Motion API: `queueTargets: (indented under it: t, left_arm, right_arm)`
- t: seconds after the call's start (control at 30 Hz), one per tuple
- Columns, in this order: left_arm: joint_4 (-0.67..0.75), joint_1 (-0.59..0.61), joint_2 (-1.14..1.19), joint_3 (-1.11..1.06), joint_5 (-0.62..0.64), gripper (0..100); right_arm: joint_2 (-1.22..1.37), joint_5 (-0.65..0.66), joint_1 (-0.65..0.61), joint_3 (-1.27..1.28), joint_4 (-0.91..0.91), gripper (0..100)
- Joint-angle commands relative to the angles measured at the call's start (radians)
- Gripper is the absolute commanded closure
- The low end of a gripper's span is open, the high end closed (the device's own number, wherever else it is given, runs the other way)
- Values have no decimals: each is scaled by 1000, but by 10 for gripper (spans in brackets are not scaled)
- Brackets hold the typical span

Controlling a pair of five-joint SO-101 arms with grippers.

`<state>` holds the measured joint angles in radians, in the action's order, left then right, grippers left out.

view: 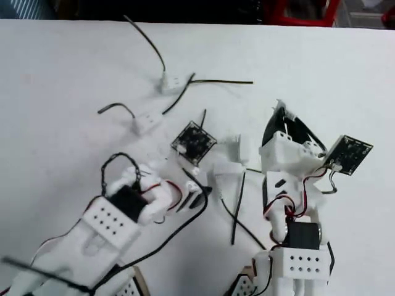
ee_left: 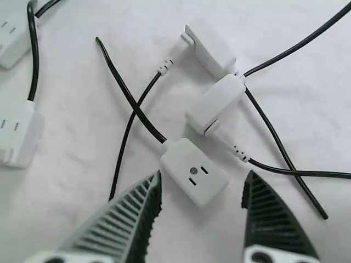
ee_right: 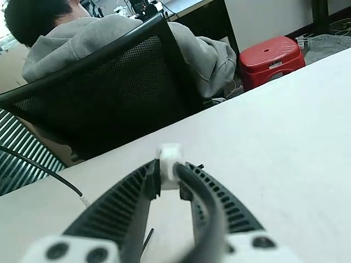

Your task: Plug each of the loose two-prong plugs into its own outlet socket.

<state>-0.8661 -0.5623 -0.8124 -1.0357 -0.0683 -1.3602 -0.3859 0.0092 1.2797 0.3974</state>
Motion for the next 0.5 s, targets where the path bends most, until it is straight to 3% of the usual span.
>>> queueTargets:
  t: [0.0, 0.37, 0.47]
  left_arm:
    - [123, -16, 171, 52, 68, 759]
    - [299, -35, 433, 55, 66, 762]
    - [307, -41, 473, 72, 63, 810]
  right_arm:
    - [4, -3, 8, -9, -24, 982]
    - [4, 2, 5, -9, -24, 982]
    - [4, 2, 5, -9, -24, 982]
